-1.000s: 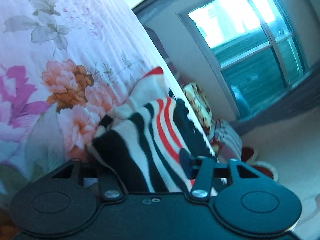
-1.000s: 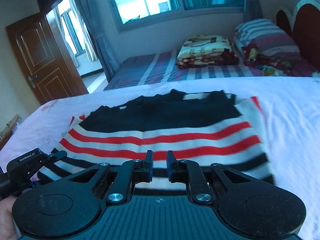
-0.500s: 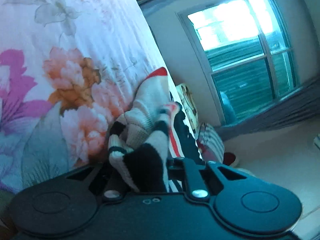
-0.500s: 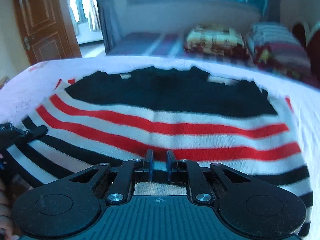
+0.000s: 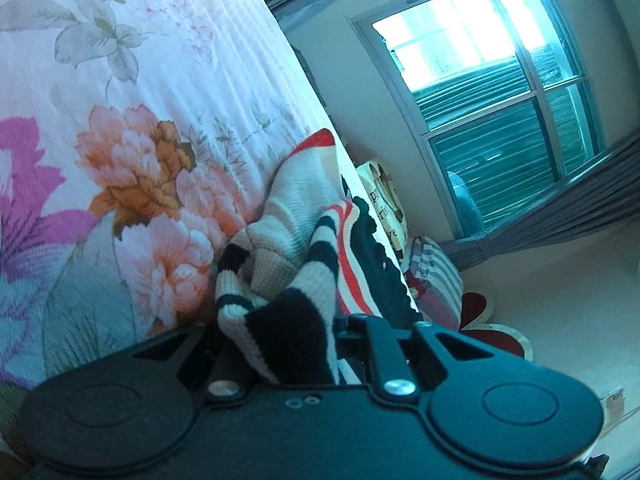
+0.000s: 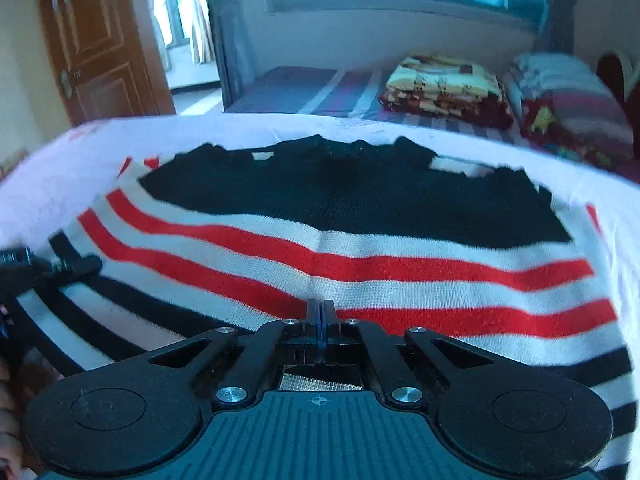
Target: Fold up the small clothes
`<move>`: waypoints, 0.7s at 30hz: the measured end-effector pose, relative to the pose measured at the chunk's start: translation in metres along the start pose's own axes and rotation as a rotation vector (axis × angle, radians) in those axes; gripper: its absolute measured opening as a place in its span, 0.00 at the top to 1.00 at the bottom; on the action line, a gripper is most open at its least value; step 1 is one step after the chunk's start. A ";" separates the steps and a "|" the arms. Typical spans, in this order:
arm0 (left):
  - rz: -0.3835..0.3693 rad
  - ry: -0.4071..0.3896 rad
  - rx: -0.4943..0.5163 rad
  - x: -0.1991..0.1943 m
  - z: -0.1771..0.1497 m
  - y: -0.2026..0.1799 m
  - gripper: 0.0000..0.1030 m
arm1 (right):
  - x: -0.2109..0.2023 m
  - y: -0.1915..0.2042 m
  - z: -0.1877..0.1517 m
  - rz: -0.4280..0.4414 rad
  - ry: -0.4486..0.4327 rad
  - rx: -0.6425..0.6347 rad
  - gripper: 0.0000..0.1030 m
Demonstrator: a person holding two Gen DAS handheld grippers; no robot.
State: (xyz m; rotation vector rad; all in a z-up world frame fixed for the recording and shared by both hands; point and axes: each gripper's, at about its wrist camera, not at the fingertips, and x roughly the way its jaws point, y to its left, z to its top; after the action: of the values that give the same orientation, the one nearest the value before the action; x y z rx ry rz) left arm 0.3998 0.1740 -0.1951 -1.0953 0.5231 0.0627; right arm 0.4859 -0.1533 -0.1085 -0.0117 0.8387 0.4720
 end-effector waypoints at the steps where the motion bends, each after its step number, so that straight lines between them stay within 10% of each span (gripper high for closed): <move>1: -0.002 -0.003 0.004 -0.001 0.001 -0.002 0.87 | 0.000 -0.005 0.000 0.017 0.001 0.026 1.00; 10: -0.049 -0.059 0.049 -0.016 -0.002 -0.038 0.87 | -0.002 -0.015 -0.008 0.068 -0.042 0.038 1.00; 21: -0.057 0.058 0.589 -0.002 -0.064 -0.205 0.87 | -0.027 -0.074 -0.008 0.210 -0.097 0.312 1.00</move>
State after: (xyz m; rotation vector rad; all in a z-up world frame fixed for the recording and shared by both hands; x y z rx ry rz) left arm 0.4360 0.0236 -0.0466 -0.5361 0.5172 -0.1659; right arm 0.4948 -0.2315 -0.1071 0.3869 0.8143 0.5294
